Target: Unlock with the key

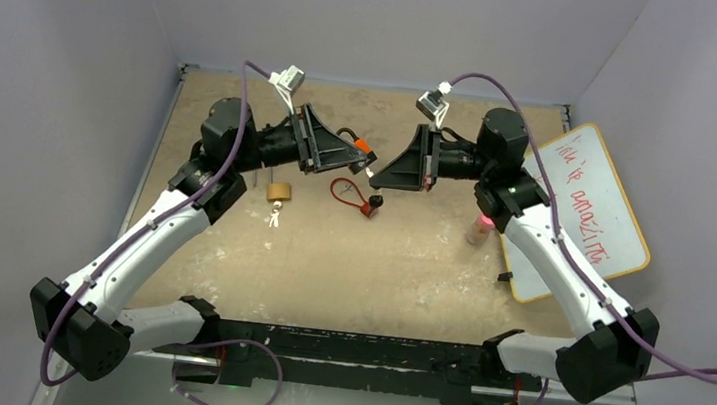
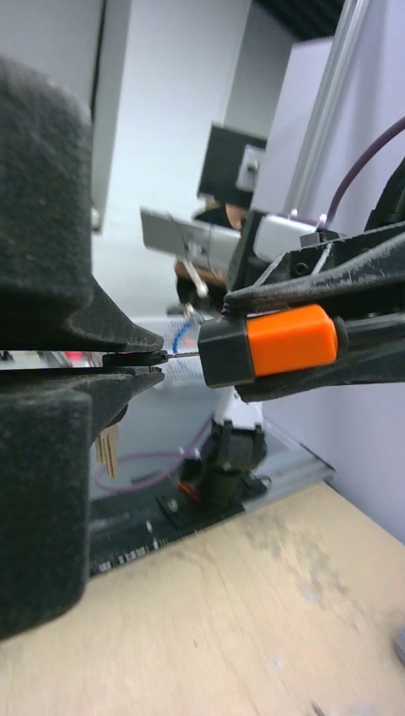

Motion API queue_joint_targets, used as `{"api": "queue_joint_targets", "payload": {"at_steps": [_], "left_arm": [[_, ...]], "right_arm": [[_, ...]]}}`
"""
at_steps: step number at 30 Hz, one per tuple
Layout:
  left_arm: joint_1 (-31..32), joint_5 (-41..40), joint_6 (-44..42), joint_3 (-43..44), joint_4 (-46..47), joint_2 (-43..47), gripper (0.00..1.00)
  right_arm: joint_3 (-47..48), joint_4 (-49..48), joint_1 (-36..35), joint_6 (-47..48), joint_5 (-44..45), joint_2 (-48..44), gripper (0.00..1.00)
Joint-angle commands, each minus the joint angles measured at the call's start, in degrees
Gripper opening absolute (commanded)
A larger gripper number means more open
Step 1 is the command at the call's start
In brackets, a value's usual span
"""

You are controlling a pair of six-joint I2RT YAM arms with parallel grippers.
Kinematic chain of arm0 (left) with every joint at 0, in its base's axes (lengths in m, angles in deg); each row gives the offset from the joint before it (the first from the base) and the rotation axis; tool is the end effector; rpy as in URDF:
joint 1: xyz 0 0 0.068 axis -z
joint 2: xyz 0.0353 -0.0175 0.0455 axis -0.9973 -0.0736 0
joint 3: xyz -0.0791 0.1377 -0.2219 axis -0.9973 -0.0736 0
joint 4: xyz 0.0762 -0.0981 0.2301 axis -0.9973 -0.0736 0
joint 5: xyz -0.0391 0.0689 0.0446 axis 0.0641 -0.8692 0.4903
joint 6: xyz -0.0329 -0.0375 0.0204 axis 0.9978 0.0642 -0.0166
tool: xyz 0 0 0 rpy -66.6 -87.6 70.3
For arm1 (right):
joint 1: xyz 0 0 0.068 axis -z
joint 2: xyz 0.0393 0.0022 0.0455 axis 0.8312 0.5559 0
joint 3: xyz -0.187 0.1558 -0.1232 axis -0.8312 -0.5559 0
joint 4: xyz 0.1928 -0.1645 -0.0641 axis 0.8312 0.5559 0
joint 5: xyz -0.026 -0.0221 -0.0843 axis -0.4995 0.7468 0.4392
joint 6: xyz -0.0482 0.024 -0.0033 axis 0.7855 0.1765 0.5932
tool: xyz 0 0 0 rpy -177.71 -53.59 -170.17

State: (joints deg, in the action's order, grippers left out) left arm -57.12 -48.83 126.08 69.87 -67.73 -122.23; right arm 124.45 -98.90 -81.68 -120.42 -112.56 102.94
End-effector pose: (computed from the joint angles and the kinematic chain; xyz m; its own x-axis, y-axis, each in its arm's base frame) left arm 0.2130 -0.1425 0.4103 -0.8371 -0.3211 -0.4428 0.4096 0.1687 -0.8966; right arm 0.2500 0.1544 0.4052 -0.8765 0.0251 -0.4808 -0.4813 -0.0241 0.8762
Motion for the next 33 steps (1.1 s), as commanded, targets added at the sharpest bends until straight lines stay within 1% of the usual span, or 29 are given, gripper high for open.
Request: {"api": "queue_joint_targets", "payload": {"at_steps": [1, 2, 4, 7, 12, 17, 18, 20, 21, 22, 25, 27, 31, 33], "left_arm": [[3.02, 10.38, 9.31, -3.34, 7.62, 0.29, 0.00], [3.06, 9.18, 10.18, -2.76, 8.60, 0.48, 0.00], [3.04, 5.54, 7.92, -0.35, 6.92, 0.89, 0.00], [3.14, 1.65, 3.32, 1.41, 4.49, 1.60, 0.00], [3.15, -1.63, -3.10, -1.46, 6.68, 4.23, 0.00], [3.10, -2.36, -6.26, -3.89, 10.21, 5.47, 0.00], [3.13, -2.07, -5.60, -4.25, 10.76, 5.35, 0.00], [3.08, -0.22, -3.22, -4.80, 13.23, 4.59, 0.00], [3.08, 0.88, -1.48, -4.80, 14.19, 4.03, 0.00], [3.12, 1.89, 0.38, -4.72, 14.96, 3.39, 0.00], [3.15, 3.25, 6.06, -5.00, 18.34, 2.13, 0.00], [3.11, 3.09, 10.26, -5.38, 19.94, 1.51, 0.00], [3.66, 0.90, 16.47, -6.18, 21.12, 0.92, 0.00], [3.93, -0.45, 16.79, -6.58, 20.62, 0.88, 0.00]], "right_arm": [[5.35, 8.09, 0.74, 20.70, 20.54, -4.62, 0.00], [4.80, 8.29, 0.69, 21.06, 21.62, -4.85, 0.00], [3.85, 6.93, 0.74, 18.76, 21.91, -4.74, 0.00], [2.25, 1.26, 0.26, 9.22, 20.06, -4.64, 0.00], [2.14, -3.44, 0.07, -2.98, 17.58, -5.10, 0.00], [-0.64, -13.49, 0.11, -17.87, 13.50, -5.01, 0.00], [-1.63, -16.52, 0.06, -20.16, 13.06, -4.98, 0.00], [-2.35, -18.71, 0.10, -21.47, 12.47, -4.71, 0.00], [-2.40, -19.05, 0.09, -20.40, 12.45, -4.55, 0.00], [-1.97, -17.72, 0.06, -17.30, 13.15, -4.58, 0.00], [1.58, -5.17, 0.04, 0.39, 16.94, -5.02, 0.00], [2.47, -0.07, 0.03, 9.60, 19.99, -5.50, 0.00], [1.60, 3.72, -0.45, 19.19, 23.85, -5.49, 0.00], [1.24, 4.76, -0.72, 20.87, 25.34, -5.09, 0.00]]}}
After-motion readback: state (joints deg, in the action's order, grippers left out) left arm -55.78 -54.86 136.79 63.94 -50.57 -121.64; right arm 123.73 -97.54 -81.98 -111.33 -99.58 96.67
